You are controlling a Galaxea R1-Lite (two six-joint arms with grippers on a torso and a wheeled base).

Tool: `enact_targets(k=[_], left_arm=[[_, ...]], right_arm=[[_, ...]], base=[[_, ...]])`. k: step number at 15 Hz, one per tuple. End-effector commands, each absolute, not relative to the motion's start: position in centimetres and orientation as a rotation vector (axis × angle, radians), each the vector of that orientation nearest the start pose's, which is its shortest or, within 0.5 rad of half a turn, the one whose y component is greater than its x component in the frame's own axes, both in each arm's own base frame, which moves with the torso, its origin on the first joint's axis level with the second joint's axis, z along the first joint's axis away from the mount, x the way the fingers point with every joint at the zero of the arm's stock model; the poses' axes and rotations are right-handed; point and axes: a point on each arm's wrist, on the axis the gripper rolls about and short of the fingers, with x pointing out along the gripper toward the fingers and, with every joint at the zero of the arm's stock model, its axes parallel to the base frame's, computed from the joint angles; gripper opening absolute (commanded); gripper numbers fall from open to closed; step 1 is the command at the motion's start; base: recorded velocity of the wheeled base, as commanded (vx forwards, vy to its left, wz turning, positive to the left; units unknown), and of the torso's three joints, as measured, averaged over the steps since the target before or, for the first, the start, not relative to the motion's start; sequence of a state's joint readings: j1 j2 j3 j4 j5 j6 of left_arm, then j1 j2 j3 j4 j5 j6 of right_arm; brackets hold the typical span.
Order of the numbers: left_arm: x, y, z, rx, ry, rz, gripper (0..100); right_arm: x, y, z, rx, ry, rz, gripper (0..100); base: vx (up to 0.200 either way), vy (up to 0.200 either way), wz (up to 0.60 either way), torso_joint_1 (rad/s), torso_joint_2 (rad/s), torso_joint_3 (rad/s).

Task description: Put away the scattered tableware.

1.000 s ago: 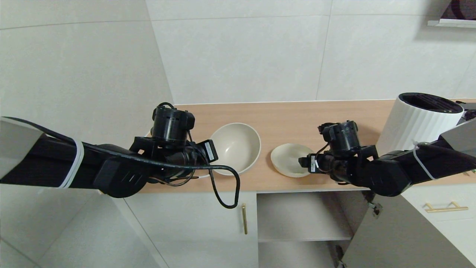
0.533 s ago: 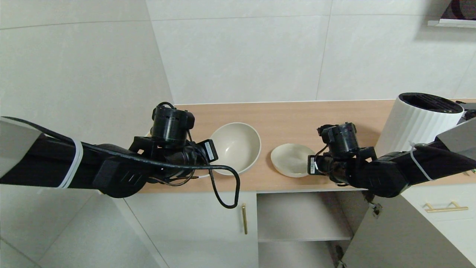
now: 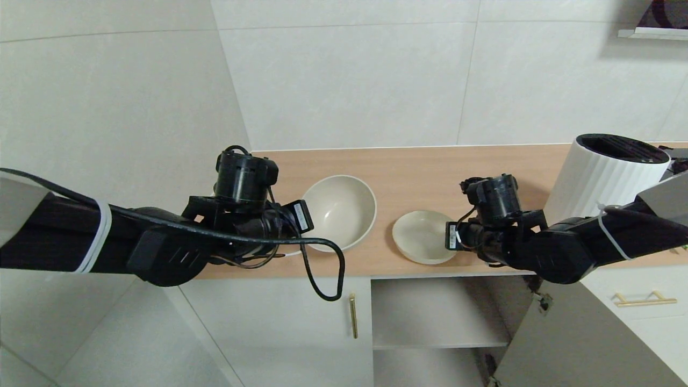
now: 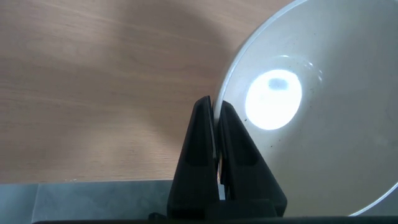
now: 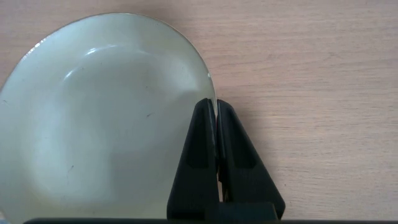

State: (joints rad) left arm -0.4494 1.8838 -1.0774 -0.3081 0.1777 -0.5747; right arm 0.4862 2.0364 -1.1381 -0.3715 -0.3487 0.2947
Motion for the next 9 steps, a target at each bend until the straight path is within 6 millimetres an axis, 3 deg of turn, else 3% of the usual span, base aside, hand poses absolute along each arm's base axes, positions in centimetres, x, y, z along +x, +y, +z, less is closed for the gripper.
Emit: enact_targets(k=[1, 3, 4, 9], left_arm=[[31.6, -14.8, 17.0, -0.411, 0.520, -0.128, 0], [30.8, -14.5, 17.3, -0.409, 0.518, -0.132, 0], [29.4, -14.1, 17.5, -0.391, 0.523, -0.145, 0], [24.3, -11.8, 19.2, -0.310, 0.478, -0.190, 0]], right_arm=[[34.2, 17.2, 14.0, 0.085, 0.475, 0.069, 0], [33.6, 16.7, 14.8, 0.096, 0.466, 0.078, 0], [32.2, 16.0, 16.3, 0.117, 0.455, 0.129, 0], [26.0, 13.2, 19.8, 0.149, 0.492, 0.283, 0]], base=[[0.000, 0.000, 0.00, 0.000, 0.00, 0.000], [0.000, 0.000, 0.00, 0.000, 0.00, 0.000], [0.000, 0.000, 0.00, 0.000, 0.00, 0.000], [0.000, 0.000, 0.00, 0.000, 0.00, 0.000]])
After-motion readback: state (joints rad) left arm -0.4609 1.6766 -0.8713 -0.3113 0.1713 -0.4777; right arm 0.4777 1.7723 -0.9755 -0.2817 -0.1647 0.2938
